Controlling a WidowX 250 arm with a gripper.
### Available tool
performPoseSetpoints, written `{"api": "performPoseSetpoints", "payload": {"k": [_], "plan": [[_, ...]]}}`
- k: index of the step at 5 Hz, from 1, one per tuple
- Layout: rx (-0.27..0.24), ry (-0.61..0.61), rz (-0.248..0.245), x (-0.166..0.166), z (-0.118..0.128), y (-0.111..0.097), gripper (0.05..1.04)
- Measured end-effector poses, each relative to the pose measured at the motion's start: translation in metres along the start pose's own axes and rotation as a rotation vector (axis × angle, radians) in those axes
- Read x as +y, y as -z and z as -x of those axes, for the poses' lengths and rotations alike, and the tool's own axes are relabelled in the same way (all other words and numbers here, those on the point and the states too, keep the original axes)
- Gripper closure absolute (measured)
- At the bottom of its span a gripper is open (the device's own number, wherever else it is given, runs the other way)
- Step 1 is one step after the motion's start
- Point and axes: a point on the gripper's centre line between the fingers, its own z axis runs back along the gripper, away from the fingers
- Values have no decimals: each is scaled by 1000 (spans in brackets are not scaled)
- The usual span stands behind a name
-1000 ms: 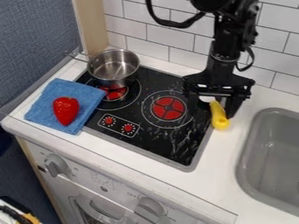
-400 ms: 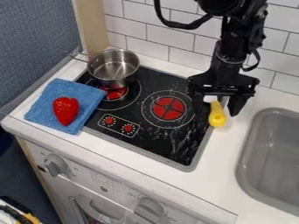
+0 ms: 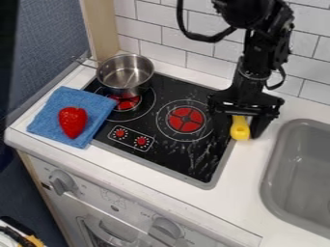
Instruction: Moved the yellow knife between the two burners
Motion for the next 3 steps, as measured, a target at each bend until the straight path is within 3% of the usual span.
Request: {"api": "performPoseSetpoints", "payload": {"k": [1, 2, 3], "plan": [[-12, 28, 6, -2, -1, 0, 396], [-31, 118, -21, -2, -1, -1, 570], [-40, 259, -41, -6, -5, -12, 571]]}}
